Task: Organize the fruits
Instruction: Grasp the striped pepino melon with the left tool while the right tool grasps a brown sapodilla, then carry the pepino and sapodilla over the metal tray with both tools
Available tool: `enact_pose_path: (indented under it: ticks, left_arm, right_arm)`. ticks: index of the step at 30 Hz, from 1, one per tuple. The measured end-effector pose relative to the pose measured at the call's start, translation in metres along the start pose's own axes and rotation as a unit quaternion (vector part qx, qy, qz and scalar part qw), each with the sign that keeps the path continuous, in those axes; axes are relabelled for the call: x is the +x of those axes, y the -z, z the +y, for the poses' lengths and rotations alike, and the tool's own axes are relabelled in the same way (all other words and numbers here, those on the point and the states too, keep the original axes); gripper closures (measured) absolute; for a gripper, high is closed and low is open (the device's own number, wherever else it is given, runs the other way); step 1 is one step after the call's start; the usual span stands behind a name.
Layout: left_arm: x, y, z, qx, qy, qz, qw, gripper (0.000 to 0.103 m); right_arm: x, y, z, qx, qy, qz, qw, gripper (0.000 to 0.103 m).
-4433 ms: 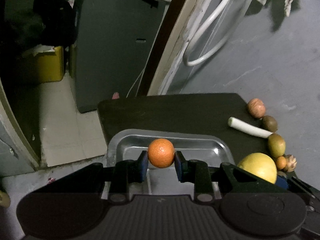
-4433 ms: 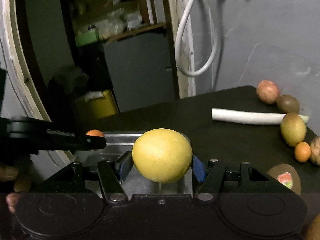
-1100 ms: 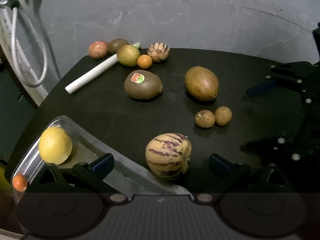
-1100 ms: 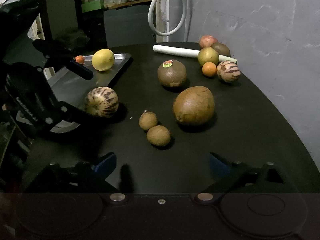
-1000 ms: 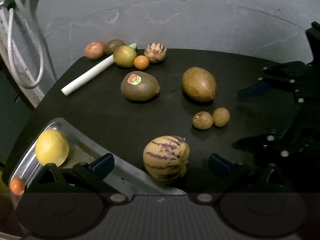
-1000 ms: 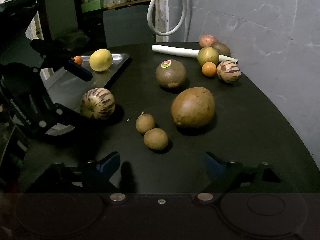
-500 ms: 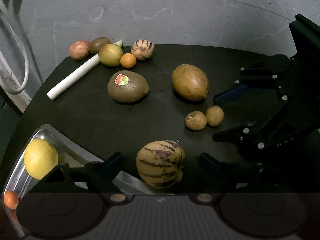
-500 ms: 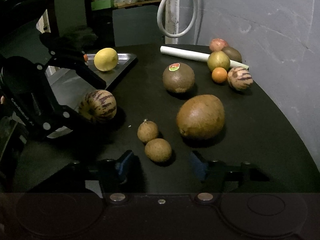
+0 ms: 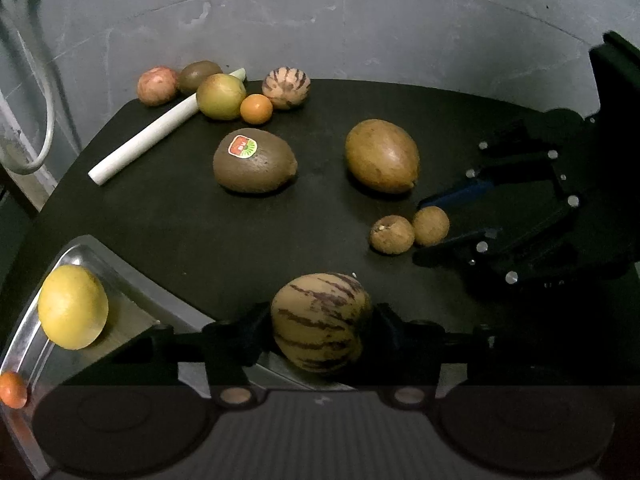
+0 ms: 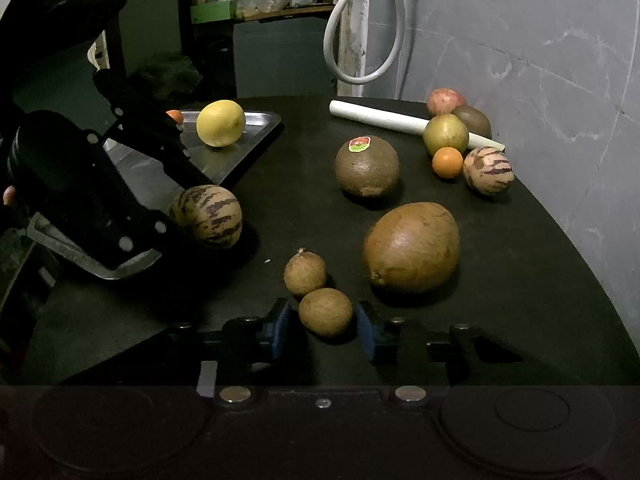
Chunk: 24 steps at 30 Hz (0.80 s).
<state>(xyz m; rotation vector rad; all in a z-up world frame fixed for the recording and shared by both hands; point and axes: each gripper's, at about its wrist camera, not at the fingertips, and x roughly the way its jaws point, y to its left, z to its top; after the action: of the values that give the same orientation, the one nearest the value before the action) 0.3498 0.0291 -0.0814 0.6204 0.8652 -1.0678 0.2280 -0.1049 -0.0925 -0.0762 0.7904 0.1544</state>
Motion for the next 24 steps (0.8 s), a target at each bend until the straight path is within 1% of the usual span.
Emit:
enact_pose_path:
  ticks: [2, 8, 12, 14, 19, 24]
  left_arm:
    - [0.000, -0.001, 0.001, -0.003, 0.002, 0.000, 1.0000, 0.045]
    - [-0.002, -0.001, 0.000, -0.014, -0.003, -0.004, 0.9999, 0.046]
    - [-0.004, 0.001, 0.004, -0.047, -0.003, -0.010, 0.9988, 0.046]
    - [-0.006, 0.002, 0.008, -0.072, -0.001, -0.015, 0.9973, 0.046]
    - [-0.021, 0.007, 0.015, -0.128, 0.009, -0.048, 0.9905, 0.046]
    - [-0.043, 0.016, 0.026, -0.189, 0.003, -0.083, 0.9785, 0.046]
  right_arm:
    - [-0.001, 0.000, 0.001, -0.002, 0.003, -0.001, 1.000, 0.072]
    - [-0.003, 0.001, 0.004, 0.007, 0.012, 0.000, 1.000, 0.072]
    - [-0.008, 0.003, 0.006, 0.023, 0.020, 0.002, 1.000, 0.072]
    - [-0.012, 0.004, 0.008, 0.032, 0.025, 0.003, 0.999, 0.072]
    - [-0.027, 0.002, 0.015, 0.063, 0.034, -0.004, 0.997, 0.072]
    - [-0.038, -0.010, 0.027, 0.070, 0.037, -0.016, 0.997, 0.072]
